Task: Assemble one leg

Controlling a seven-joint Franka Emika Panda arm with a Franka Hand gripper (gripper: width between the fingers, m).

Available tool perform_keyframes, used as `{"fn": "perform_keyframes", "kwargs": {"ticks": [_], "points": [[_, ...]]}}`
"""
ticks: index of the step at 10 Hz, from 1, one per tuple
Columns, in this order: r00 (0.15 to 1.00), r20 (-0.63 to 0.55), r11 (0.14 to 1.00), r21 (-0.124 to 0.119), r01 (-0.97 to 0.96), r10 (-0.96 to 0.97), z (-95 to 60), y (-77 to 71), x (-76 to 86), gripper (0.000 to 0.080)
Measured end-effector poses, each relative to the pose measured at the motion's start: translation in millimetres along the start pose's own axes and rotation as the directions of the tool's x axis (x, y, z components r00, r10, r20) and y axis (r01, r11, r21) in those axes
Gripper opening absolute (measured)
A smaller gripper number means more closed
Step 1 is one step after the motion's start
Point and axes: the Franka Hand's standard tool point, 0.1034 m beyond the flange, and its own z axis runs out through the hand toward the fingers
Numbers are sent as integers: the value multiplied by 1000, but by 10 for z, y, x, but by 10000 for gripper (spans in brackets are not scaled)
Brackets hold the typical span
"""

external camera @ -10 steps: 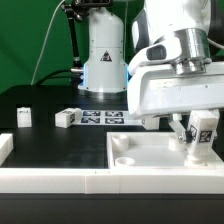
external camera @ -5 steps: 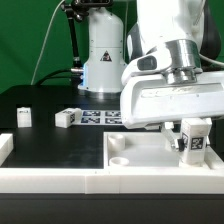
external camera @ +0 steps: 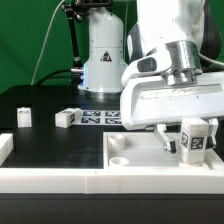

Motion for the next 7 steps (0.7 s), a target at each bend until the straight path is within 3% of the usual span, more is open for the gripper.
{"fn": "perform_keyframes", "kwargs": {"ticks": [4, 7], "points": [[1000, 4, 1000, 1, 0, 0, -3, -1, 2, 647], [1000, 27, 1000, 1, 11, -11, -296, 14, 231, 648]]}}
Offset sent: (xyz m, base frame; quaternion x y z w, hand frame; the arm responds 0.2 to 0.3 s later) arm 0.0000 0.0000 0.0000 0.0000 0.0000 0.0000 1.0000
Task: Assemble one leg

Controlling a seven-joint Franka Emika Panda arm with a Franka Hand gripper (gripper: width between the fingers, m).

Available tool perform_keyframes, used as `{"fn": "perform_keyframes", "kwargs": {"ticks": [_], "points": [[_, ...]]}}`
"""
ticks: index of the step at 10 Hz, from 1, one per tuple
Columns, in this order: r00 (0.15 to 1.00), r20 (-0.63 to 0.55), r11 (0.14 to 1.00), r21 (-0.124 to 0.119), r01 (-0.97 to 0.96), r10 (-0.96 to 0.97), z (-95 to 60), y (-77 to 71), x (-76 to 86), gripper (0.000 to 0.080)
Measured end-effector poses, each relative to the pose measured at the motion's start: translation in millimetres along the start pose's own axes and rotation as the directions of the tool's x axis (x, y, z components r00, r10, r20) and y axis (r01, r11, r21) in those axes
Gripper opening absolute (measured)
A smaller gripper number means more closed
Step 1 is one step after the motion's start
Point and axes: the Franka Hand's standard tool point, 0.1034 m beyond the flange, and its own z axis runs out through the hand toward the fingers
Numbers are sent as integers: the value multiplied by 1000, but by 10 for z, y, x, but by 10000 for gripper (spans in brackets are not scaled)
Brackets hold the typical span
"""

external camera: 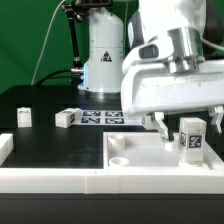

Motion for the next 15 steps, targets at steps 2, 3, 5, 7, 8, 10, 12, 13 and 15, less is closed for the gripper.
{"fn": "perform_keyframes", "kwargs": {"ticks": [2, 3, 5, 7, 8, 10, 12, 13, 15], "points": [[1000, 11, 1000, 2, 1, -1, -79, 12, 105, 648], [999, 53, 1000, 9, 0, -1, -66, 12, 138, 648], [992, 128, 1000, 18, -9, 7, -6, 27, 74, 648], [965, 260, 999, 42, -16, 5, 22, 0, 59, 648], [931, 366, 998, 55, -33, 10, 19, -28, -52, 648], [852, 523, 995, 81, -51, 1, -10, -85, -34, 648], [833, 553, 995, 91, -51, -8, 7, -82, 9, 648], [834, 551, 995, 91, -51, -8, 10, -83, 5, 515], [836, 549, 995, 91, -51, -7, 7, -78, 17, 305]]}}
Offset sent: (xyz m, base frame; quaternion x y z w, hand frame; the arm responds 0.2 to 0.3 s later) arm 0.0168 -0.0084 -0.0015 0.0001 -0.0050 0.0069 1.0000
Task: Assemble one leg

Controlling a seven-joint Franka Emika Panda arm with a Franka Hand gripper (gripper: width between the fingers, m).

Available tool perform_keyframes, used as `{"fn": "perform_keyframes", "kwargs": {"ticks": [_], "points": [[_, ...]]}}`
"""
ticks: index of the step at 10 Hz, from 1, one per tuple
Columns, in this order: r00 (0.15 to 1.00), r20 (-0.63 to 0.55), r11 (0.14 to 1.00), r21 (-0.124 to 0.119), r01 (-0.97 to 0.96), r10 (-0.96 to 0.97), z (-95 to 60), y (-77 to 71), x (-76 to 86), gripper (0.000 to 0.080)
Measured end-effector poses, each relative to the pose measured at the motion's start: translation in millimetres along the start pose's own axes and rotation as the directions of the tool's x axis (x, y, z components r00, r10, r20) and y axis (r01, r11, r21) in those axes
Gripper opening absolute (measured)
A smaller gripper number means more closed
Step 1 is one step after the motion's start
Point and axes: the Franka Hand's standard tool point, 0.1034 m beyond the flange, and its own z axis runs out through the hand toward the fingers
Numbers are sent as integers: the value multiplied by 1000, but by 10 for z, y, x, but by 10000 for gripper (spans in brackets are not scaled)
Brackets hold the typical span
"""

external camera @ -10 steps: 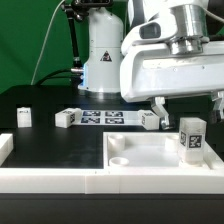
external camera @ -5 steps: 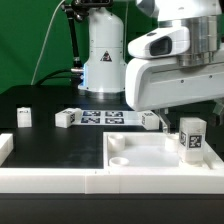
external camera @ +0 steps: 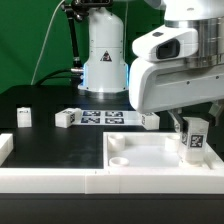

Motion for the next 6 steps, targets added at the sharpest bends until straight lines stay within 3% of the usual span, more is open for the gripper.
{"fn": "perform_keyframes", "kwargs": {"ticks": [6], "points": [[993, -37, 994, 1, -110, 110, 6, -52, 39, 303]]}}
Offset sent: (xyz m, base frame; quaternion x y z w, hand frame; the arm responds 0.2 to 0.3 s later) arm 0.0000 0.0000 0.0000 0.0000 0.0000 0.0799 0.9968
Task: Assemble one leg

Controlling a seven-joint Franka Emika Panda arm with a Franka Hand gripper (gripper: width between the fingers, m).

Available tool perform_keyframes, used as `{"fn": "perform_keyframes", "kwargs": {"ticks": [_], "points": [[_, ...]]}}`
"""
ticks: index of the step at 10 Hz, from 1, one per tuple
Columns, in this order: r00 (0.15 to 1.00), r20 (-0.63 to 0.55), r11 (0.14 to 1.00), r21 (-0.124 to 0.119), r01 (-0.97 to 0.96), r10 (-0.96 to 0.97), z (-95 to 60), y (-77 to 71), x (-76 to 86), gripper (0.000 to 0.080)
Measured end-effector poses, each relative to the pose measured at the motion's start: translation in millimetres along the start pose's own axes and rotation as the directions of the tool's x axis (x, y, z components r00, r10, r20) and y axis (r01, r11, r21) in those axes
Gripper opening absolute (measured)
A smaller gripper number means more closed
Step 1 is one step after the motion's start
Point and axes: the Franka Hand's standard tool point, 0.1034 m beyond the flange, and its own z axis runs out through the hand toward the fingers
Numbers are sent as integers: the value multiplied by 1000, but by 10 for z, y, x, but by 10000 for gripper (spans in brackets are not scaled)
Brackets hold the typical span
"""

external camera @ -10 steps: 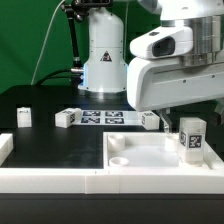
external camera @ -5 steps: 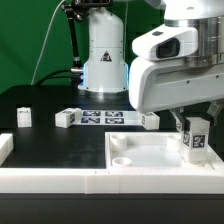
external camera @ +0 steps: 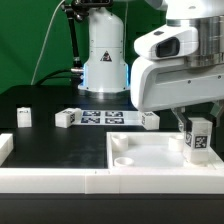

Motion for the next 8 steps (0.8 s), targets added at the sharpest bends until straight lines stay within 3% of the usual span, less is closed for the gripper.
{"fn": "perform_keyframes", "kwargs": {"ticks": [2, 4, 6, 8], "points": [[961, -26, 961, 2, -275, 275, 2, -4, 11, 303], [892, -30, 892, 26, -451, 451, -1, 17, 32, 303], [753, -56, 755, 66, -653, 656, -4, 54, 43, 303], [559, -58, 562, 110, -820, 827, 3, 58, 13, 303]]}}
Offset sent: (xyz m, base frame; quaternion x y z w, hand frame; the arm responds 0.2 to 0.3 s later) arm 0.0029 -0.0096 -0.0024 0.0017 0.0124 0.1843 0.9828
